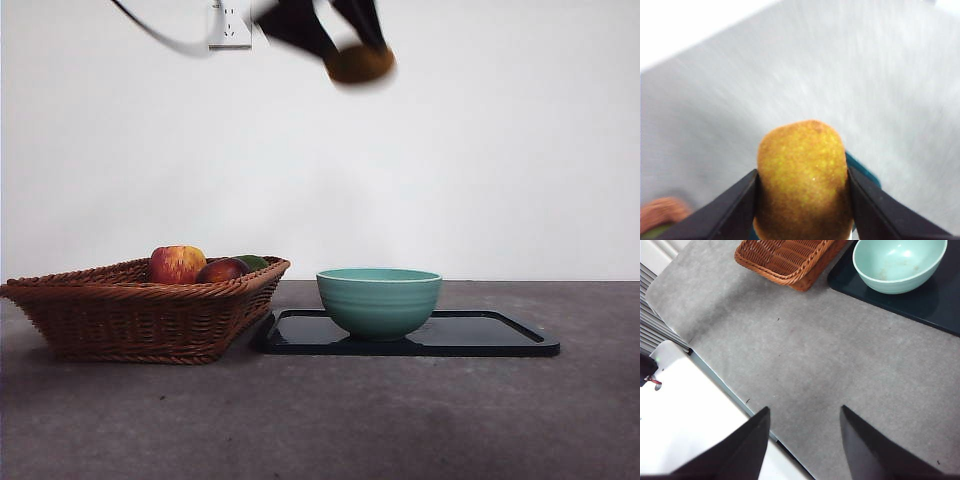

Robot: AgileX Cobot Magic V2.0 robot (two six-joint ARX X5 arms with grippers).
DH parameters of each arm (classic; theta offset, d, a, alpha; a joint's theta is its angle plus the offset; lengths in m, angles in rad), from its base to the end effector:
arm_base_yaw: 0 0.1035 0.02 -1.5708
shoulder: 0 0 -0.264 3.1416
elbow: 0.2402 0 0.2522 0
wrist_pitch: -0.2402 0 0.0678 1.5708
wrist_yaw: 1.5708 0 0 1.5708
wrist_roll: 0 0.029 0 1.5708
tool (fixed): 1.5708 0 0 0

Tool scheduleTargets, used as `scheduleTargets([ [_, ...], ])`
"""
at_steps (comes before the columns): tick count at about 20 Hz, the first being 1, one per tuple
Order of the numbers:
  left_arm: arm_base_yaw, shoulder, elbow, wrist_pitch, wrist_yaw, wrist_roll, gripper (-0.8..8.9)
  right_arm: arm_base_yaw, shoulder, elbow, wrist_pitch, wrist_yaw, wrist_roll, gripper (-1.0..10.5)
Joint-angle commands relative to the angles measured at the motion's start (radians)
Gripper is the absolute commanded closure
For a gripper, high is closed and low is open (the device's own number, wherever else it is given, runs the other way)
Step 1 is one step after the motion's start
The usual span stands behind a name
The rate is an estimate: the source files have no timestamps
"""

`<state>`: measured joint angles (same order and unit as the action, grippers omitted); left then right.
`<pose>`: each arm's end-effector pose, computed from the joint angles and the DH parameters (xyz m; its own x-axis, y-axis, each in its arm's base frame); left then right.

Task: Pick up the wifruite, put it on the bowl, pick up the plate, put it on desk

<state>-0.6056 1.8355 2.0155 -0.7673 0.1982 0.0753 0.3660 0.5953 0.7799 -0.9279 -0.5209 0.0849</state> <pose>0.3251 -0.2321 0.4079 0.5589 -0.6265 -0.5433 0.7252 0.6870 -0.0462 0.0879 0.0491 0.2926 0.4182 0.6932 -0.5870 -0.5966 0.6969 0.3980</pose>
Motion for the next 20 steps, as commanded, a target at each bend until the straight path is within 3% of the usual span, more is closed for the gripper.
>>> scheduleTargets([
  [1,0.028,-0.081,0.031,-0.06,-0.029,-0.048,5.78,0.006,0.003,0.005,0.007,-0.003,-0.015,7.2],
  [7,0.138,-0.299,0.029,-0.27,-0.106,-0.127,5.78,0.006,0.003,0.005,0.007,-0.003,-0.023,7.2],
  [11,0.17,-0.366,-0.02,-0.31,-0.166,-0.164,5.78,0.006,0.003,0.005,0.007,-0.003,-0.023,7.2],
  [20,0.2,-0.53,-0.444,-0.126,-0.219,-0.278,5.78,0.006,0.003,0.005,0.008,-0.003,-0.023,7.2],
])
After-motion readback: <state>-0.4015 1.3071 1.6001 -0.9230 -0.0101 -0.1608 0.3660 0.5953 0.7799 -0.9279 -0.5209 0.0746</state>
